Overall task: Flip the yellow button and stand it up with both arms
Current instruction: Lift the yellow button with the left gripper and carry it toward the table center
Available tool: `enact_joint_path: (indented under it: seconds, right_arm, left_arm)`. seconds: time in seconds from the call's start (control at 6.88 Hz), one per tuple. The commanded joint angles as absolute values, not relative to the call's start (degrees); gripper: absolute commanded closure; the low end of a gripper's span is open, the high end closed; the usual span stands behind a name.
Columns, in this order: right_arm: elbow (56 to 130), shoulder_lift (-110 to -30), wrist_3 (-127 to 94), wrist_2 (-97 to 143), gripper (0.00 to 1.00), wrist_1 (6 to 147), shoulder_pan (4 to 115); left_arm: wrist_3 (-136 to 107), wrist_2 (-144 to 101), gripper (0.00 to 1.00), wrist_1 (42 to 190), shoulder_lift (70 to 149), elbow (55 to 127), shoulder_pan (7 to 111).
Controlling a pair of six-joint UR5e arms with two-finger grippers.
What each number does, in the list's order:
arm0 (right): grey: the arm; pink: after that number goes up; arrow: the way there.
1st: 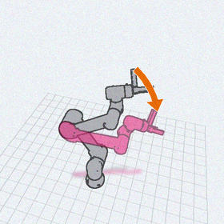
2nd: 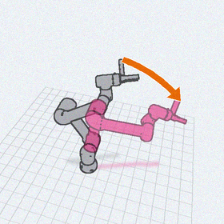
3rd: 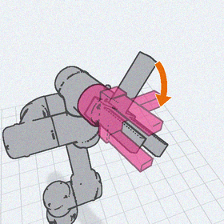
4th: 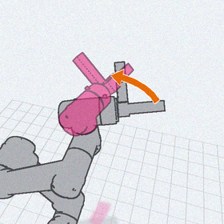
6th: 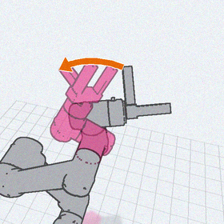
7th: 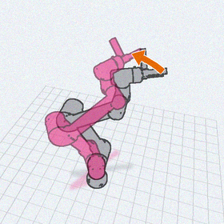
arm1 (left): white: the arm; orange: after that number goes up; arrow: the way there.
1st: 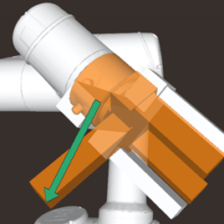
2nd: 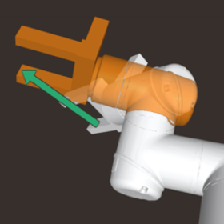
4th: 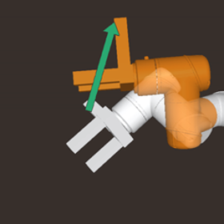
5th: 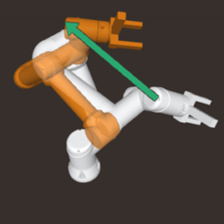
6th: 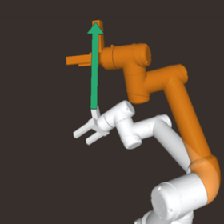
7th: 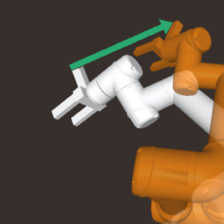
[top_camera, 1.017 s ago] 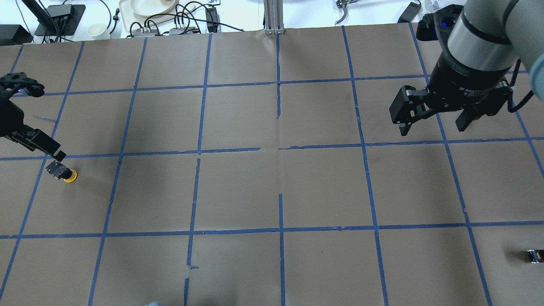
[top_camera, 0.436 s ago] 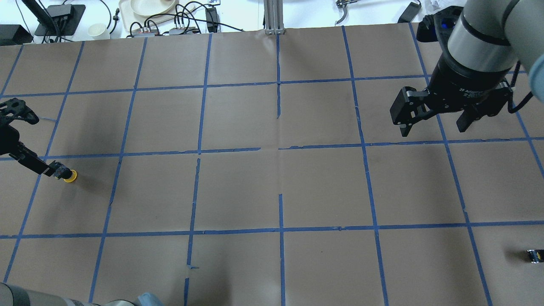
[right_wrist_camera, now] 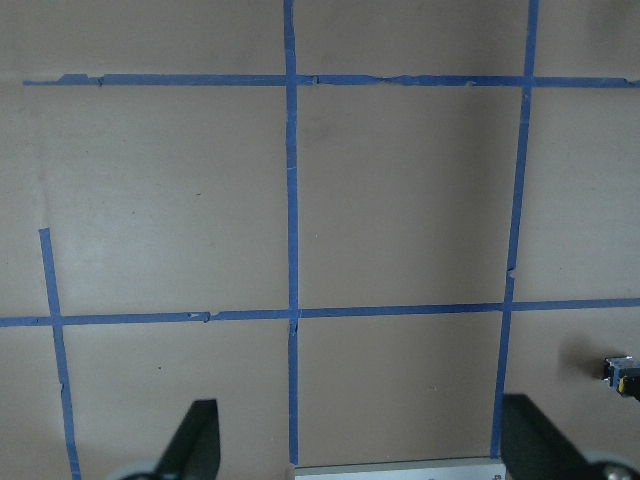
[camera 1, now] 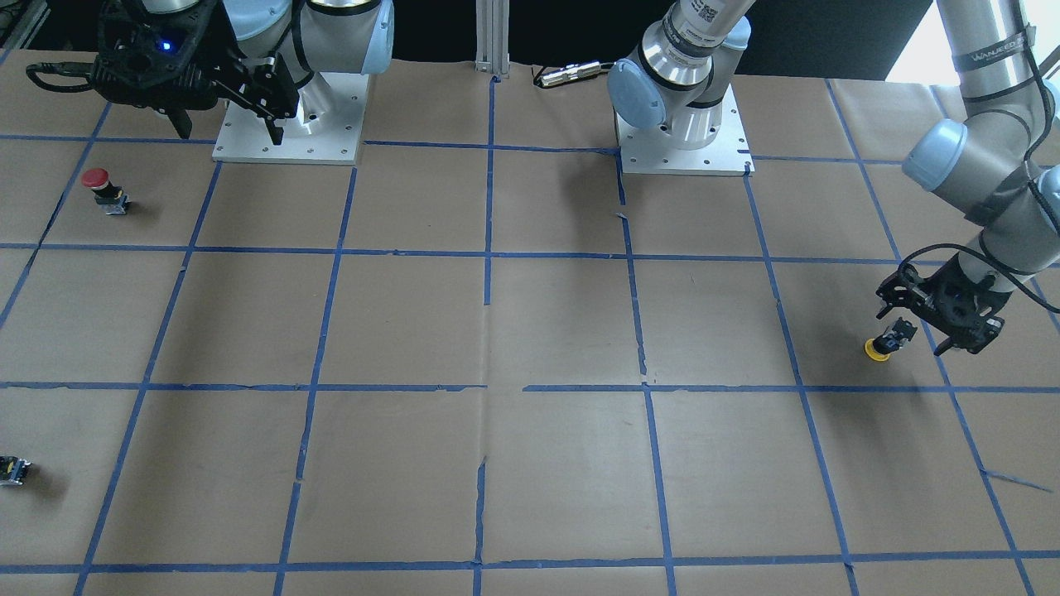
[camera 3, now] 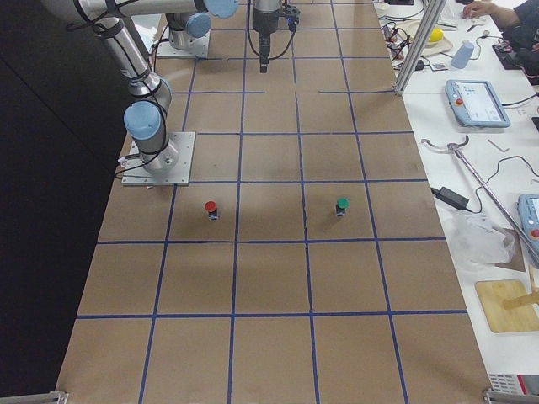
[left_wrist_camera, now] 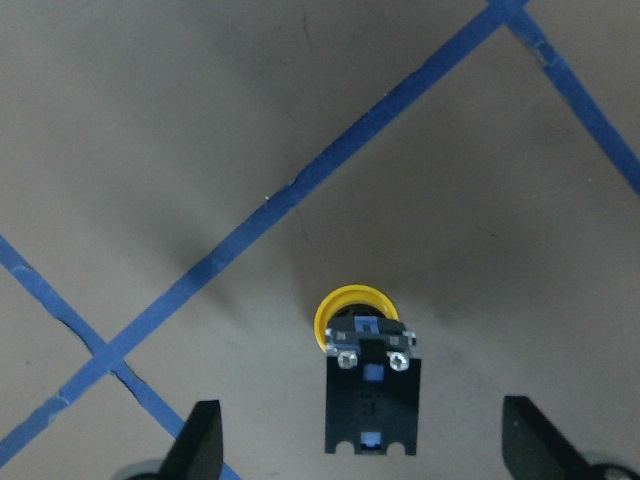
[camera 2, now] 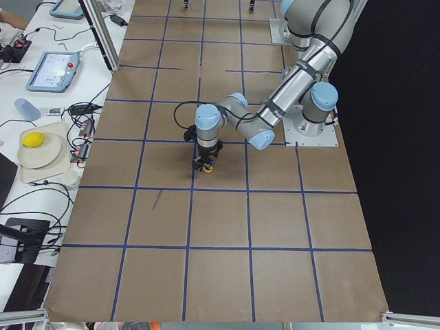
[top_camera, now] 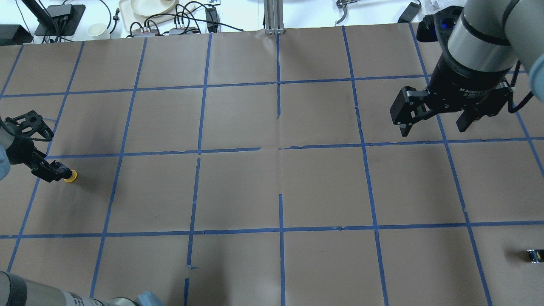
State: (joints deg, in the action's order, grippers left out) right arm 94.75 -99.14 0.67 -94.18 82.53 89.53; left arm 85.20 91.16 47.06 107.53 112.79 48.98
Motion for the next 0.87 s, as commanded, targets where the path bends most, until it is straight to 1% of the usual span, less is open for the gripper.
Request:
enact_joint_path:
  seconds: [0.0,0.15,0.29,0.44,0.73]
  right_arm:
    - [94.7,-99.1,0.6,-94.2,0.0,82.5,89.6]
    - [94.7,-99.1,0.6,-94.2,0.0,82.5,89.6]
    - [94.7,-99.1,0.6,-94.2,0.0,82.6,89.6]
    - [94.8,-99.1,0.6,-94.1,0.0,82.6,89.6]
    - [95.0,-99.1,0.4,-94.1,0.0,82.7,89.6]
  left_arm:
    - [86.3,91.3,0.28,46.0,107.6,114.3,48.9]
    - [86.9,91.3,0.61,46.0,107.1,114.3,48.9]
    - [86.7,91.2,0.87,48.3,106.0,114.3,48.9]
    - [86.2,90.4,0.9,51.6,105.3,113.9,48.2]
    - [85.3,87.7,0.91,58.7,101.0,111.7,49.2]
